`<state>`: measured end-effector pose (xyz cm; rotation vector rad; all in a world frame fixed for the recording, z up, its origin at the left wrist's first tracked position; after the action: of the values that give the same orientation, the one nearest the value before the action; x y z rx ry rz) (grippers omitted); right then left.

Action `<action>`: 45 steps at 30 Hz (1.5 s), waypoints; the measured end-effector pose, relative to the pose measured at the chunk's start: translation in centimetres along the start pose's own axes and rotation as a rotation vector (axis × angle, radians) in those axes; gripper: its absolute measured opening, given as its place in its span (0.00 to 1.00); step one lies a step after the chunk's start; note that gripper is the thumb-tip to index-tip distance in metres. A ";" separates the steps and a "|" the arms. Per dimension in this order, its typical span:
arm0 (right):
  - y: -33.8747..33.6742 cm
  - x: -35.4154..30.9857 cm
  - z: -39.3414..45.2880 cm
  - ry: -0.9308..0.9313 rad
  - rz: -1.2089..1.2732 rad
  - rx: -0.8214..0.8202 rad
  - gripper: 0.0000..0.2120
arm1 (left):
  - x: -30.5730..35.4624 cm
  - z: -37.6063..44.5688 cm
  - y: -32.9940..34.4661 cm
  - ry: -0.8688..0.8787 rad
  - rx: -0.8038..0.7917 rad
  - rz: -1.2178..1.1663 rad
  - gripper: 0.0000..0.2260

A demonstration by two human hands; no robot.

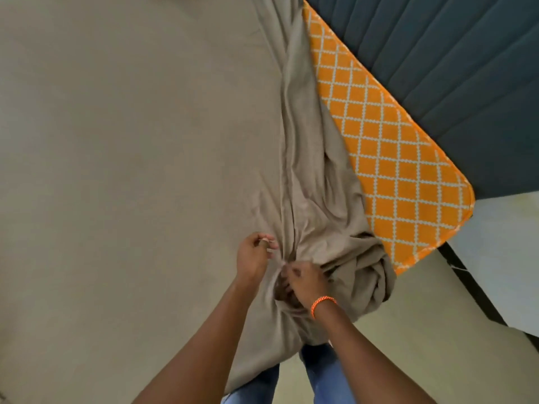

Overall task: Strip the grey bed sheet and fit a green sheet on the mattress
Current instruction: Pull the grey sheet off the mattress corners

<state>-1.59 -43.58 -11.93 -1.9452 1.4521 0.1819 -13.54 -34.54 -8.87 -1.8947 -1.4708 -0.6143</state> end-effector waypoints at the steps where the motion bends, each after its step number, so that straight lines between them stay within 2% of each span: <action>1: -0.8 -1.4 1.4 -0.044 -0.044 0.134 0.26 | 0.1 1.0 -0.5 0.019 0.019 0.004 0.12; 4: -3.7 -6.0 6.6 -0.186 -0.022 0.436 0.21 | 0.7 4.2 -0.7 0.109 0.059 0.036 0.11; 6: -5.7 -9.6 10.7 -0.318 -0.040 0.567 0.15 | 1.6 6.6 -0.5 0.157 0.067 0.054 0.09; 9: -8.2 -14.6 17.0 -0.413 -0.166 0.686 0.07 | 3.6 10.0 0.2 0.237 0.071 -0.090 0.05; 13: -10.4 -20.5 24.5 -0.358 -0.210 0.696 0.16 | 4.5 15.0 1.8 0.342 0.082 -0.132 0.06; 16: -11.1 -23.4 28.6 -0.324 -0.156 0.661 0.19 | 3.5 17.8 2.9 0.402 0.131 0.172 0.08; 18: -11.0 -24.7 30.5 -0.308 -0.154 0.664 0.20 | 3.3 18.6 3.6 0.360 0.152 0.380 0.09; 21: -10.9 -25.8 32.5 -0.193 -0.208 0.702 0.26 | 3.4 18.6 4.4 0.326 0.191 0.513 0.15; 22: -10.8 -26.0 33.1 -0.164 -0.248 0.705 0.24 | 3.4 18.5 4.5 0.337 0.207 0.520 0.16; 25: -10.8 -25.6 34.0 -0.214 -0.418 0.745 0.08 | 3.1 18.6 4.6 0.347 0.236 0.530 0.17; 27: -10.5 -25.2 34.1 -0.321 -0.432 0.787 0.11 | 3.0 18.5 4.8 0.345 0.256 0.529 0.18; 29: -10.0 -24.7 33.5 -0.474 -0.338 0.793 0.12 | 3.2 18.6 5.1 0.328 0.288 0.525 0.18; 31: -9.6 -24.1 32.9 -0.565 -0.155 0.723 0.12 | 3.6 18.9 5.3 0.306 0.326 0.516 0.16; 33: -9.7 -23.8 32.7 -0.532 0.038 0.613 0.14 | 4.2 19.4 5.4 0.296 0.360 0.519 0.12; 35: -9.8 -23.9 32.5 -0.490 0.081 0.529 0.16 | 5.2 19.9 5.4 0.325 0.391 0.503 0.08; 38: -8.9 -23.2 31.6 -0.520 0.114 0.450 0.09 | 6.6 21.3 5.5 0.459 0.432 0.376 0.04; 39: -8.2 -22.4 31.0 -0.531 0.109 0.420 0.09 | 7.1 22.0 5.4 0.500 0.444 0.299 0.07; 42: -6.1 -18.2 27.8 -0.491 -0.056 0.258 0.23 | 9.1 24.3 4.7 0.521 0.450 0.011 0.17; 43: -5.6 -16.6 26.2 -0.469 -0.094 0.163 0.22 | 10.3 25.0 4.4 0.486 0.424 -0.052 0.19; 45: -4.9 -13.9 22.6 -0.398 -0.142 -0.108 0.12 | 12.4 26.7 3.5 0.413 0.369 -0.021 0.26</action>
<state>4.03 -18.39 -19.88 -1.9510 1.0593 0.5588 -7.71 -7.26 -18.90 -1.3747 -1.2354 -0.6466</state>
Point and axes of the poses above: each hand's wrist, its own z-axis towards the middle knuckle, its own y-axis out of the palm, x = y × z, the point moved 1 cm from there along z, towards the middle knuckle, and after that the axes turned 6 degrees about y, right-handed, at the moved point
